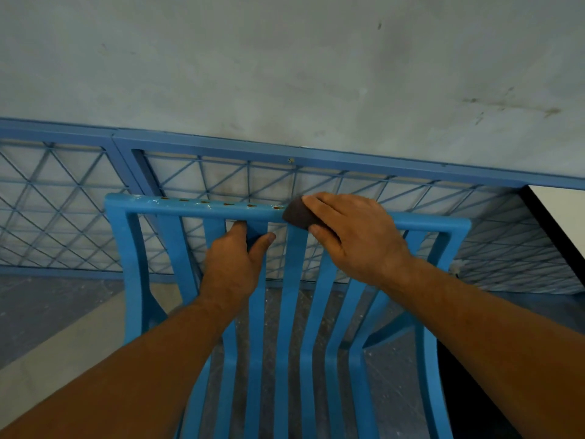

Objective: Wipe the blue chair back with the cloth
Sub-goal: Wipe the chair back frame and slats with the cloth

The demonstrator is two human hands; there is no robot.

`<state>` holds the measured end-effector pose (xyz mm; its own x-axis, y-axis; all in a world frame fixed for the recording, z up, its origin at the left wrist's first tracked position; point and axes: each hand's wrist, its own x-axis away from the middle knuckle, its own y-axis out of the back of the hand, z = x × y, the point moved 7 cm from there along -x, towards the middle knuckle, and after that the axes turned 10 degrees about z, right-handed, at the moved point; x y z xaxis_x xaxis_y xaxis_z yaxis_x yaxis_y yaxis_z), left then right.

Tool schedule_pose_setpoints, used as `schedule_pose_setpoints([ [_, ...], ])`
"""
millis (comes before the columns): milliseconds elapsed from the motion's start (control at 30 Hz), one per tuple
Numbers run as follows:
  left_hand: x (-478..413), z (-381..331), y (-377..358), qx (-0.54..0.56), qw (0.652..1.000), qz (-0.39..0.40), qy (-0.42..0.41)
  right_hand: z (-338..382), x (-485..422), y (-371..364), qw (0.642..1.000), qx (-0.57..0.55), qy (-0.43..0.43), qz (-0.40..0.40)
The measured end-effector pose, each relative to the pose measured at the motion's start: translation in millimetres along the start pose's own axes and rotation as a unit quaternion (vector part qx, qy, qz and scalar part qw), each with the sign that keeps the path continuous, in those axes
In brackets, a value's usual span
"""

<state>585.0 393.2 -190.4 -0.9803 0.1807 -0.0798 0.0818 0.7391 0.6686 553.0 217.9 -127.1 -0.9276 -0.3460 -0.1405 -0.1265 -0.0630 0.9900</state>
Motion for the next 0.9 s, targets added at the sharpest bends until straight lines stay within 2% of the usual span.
schedule_pose_setpoints([
  [100,1,-1,0,0.013,1.000,-0.001,-0.001,1,-25,5,0.996,0.011,-0.009,0.093],
  [200,0,0,-1,0.018,1.000,0.010,0.005,-3,-45,3,0.985,-0.023,-0.057,0.160],
  [267,-1,0,-1,0.011,1.000,0.015,0.005,-4,-48,2,0.985,-0.028,-0.099,0.140],
  [400,-2,0,1,-0.002,1.000,0.014,0.006,3,-33,4,0.989,-0.008,-0.150,0.011],
  [500,-2,0,1,-0.009,1.000,0.016,0.003,6,-19,3,0.993,-0.026,-0.109,-0.028],
  [633,-3,0,0,-0.011,1.000,0.018,0.006,4,-3,1,0.997,-0.065,-0.025,-0.018],
  [800,-1,1,0,0.006,1.000,0.011,0.002,9,-24,0,0.990,-0.046,0.020,0.134],
  [900,-1,1,0,0.013,1.000,0.014,0.004,13,-41,-1,0.983,-0.058,0.019,0.173],
])
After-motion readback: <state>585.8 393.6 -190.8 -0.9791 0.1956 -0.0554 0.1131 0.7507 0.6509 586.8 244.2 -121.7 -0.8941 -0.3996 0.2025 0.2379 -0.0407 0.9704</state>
